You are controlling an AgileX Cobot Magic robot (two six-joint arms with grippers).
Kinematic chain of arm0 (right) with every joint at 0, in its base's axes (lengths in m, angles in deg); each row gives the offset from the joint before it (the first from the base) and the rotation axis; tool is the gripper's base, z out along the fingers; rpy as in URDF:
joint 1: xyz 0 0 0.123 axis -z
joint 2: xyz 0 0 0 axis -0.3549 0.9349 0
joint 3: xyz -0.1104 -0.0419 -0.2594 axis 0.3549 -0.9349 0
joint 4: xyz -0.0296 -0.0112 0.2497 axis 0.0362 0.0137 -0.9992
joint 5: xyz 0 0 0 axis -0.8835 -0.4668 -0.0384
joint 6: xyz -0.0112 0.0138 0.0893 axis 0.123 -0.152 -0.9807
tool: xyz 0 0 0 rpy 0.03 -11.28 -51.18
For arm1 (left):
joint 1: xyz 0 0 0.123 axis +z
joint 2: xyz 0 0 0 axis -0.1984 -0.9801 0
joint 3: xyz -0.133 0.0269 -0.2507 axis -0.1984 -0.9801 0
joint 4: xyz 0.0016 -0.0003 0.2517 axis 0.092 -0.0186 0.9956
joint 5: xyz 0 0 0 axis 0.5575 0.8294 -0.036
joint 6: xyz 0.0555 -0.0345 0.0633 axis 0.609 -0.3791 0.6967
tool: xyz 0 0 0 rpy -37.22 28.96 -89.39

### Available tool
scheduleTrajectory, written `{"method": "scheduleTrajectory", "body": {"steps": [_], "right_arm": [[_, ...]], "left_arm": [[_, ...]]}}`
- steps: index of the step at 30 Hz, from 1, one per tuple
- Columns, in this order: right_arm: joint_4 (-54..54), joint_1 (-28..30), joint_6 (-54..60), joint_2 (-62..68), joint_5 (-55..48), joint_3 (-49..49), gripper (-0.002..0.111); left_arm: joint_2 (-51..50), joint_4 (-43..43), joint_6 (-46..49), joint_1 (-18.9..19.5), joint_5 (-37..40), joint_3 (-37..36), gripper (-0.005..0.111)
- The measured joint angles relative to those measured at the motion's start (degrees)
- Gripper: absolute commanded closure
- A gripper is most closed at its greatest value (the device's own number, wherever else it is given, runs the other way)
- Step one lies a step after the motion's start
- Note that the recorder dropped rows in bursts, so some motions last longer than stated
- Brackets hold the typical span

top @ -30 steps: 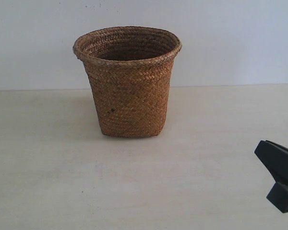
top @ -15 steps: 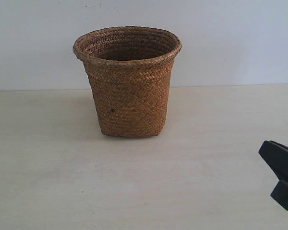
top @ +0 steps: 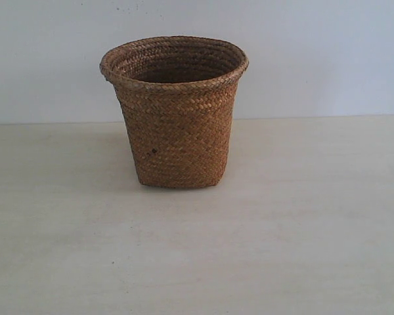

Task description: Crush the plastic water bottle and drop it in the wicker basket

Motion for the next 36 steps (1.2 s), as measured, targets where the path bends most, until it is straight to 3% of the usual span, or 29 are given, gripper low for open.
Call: {"method": "scheduleTrajectory", "body": {"steps": [7, 29, 36], "right_arm": [[0.2, 5.4, 0.0, -6.3, -5.7, 0.0, 0.107], [1.2, 5.7, 5.0, -6.4, -24.1, -0.1, 0.107], [9.7, 5.7, -0.2, -6.4, -23.3, -0.1, 0.107]], "left_arm": [[0.0, 0.0, 0.0, 0.0, 0.0, 0.0, 0.103], [0.0, 0.0, 0.1, 0.0, 0.0, 0.0, 0.103], [0.0, 0.0, 0.1, 0.0, 0.0, 0.0, 0.103]]}}
